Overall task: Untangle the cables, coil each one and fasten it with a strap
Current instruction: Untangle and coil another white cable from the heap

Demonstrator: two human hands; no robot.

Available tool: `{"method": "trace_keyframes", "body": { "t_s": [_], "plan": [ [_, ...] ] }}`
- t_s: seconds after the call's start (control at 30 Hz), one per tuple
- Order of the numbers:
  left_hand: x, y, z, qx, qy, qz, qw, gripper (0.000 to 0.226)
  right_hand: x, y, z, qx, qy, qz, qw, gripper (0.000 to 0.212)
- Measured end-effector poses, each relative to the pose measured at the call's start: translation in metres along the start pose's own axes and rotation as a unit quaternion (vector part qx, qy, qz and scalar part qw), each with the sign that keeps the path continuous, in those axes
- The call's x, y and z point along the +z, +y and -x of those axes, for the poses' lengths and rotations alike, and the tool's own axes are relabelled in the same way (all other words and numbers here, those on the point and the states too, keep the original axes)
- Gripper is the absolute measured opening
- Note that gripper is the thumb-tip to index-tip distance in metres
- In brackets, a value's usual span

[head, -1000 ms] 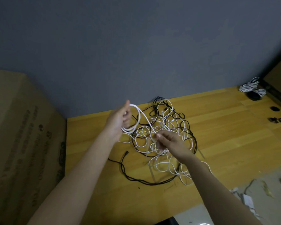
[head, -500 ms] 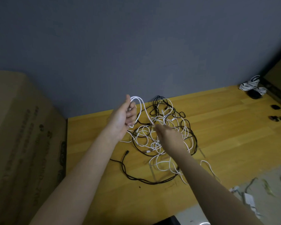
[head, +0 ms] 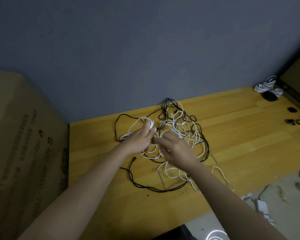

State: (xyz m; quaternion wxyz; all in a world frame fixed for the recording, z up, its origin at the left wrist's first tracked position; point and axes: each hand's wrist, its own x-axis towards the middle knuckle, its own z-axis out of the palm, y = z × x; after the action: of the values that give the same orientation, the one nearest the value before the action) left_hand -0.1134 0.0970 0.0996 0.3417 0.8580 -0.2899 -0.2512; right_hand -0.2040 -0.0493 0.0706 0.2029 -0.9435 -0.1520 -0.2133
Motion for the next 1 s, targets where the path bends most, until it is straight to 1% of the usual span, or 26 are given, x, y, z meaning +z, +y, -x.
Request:
{"method": "trace_keyframes", "body": {
  "t_s": [0.07,0.1,0.17,0.23,0.3,0.33,0.4,0.47,0.5,0.53,0.57,0.63,0.7,0.73,0.77,0.8,0.87,0.9,0.93,1.0],
  "plan": [
    [0.002,-0.007,0.002,0.015,-0.027,-0.023,0.999,0.025,-0.008,0.015,0.003,0.108,0.007,-0.041,0.993,0.021],
    [0.001,-0.008,0.003,0.021,-0.038,-0.021,0.999,0.029,-0.010,0.024,0.006,0.145,0.001,-0.057,0.988,0.023],
    [-0.001,-0.009,0.004,0.014,-0.059,-0.021,0.998,0.038,-0.013,0.036,0.011,0.192,-0.025,-0.088,0.977,0.025],
    [-0.004,-0.011,0.004,0.007,-0.070,-0.061,0.996,0.050,-0.015,0.041,0.013,0.224,-0.065,-0.104,0.967,0.024],
    [-0.007,-0.014,0.004,0.016,-0.072,-0.082,0.994,0.051,-0.014,0.045,0.018,0.247,-0.100,-0.110,0.958,0.020],
    [-0.010,-0.014,0.004,0.022,-0.058,-0.057,0.996,0.047,-0.013,0.047,0.022,0.259,-0.103,-0.114,0.954,0.015],
    [-0.021,-0.012,0.008,0.016,0.017,0.065,0.998,0.039,-0.010,0.053,0.032,0.295,-0.083,-0.132,0.943,0.006],
    [-0.034,-0.013,0.009,-0.006,0.122,0.184,0.975,0.034,-0.009,0.059,0.040,0.336,-0.070,-0.142,0.928,0.012],
    [-0.039,-0.015,0.008,-0.009,0.165,0.201,0.966,0.033,-0.007,0.061,0.043,0.351,-0.081,-0.136,0.923,0.012],
    [-0.043,-0.017,0.008,-0.010,0.188,0.190,0.964,0.033,-0.006,0.061,0.044,0.359,-0.092,-0.123,0.921,0.010],
    [-0.044,-0.018,0.006,-0.007,0.191,0.178,0.965,0.034,-0.004,0.061,0.043,0.364,-0.094,-0.101,0.921,0.013],
    [-0.041,-0.013,0.004,0.003,0.176,0.175,0.969,0.033,-0.003,0.053,0.033,0.362,-0.055,-0.061,0.929,0.029],
    [-0.036,-0.005,0.002,0.011,0.162,0.195,0.967,0.033,-0.003,0.038,0.016,0.317,-0.007,-0.067,0.946,0.044],
    [-0.035,0.000,0.001,0.015,0.157,0.202,0.966,0.034,-0.003,0.029,0.006,0.291,-0.005,-0.088,0.953,0.052],
    [-0.034,0.006,0.001,0.022,0.151,0.207,0.966,0.034,-0.002,0.020,-0.003,0.266,-0.019,-0.114,0.957,0.056],
    [-0.033,0.011,0.000,0.030,0.143,0.215,0.966,0.035,0.002,0.014,-0.011,0.245,-0.038,-0.140,0.959,0.055],
    [-0.034,0.021,0.001,0.040,0.129,0.251,0.958,0.036,0.012,0.006,-0.020,0.222,-0.061,-0.186,0.955,0.034],
    [-0.037,0.024,0.002,0.036,0.128,0.280,0.951,0.036,0.014,0.004,-0.021,0.233,-0.066,-0.210,0.947,0.024],
    [-0.040,0.026,0.002,0.029,0.134,0.310,0.941,0.037,0.016,0.004,-0.021,0.256,-0.064,-0.234,0.936,0.023],
    [-0.047,0.022,0.004,0.017,0.152,0.349,0.925,0.040,0.014,0.008,-0.017,0.312,-0.043,-0.261,0.913,0.027]
  ]
}}
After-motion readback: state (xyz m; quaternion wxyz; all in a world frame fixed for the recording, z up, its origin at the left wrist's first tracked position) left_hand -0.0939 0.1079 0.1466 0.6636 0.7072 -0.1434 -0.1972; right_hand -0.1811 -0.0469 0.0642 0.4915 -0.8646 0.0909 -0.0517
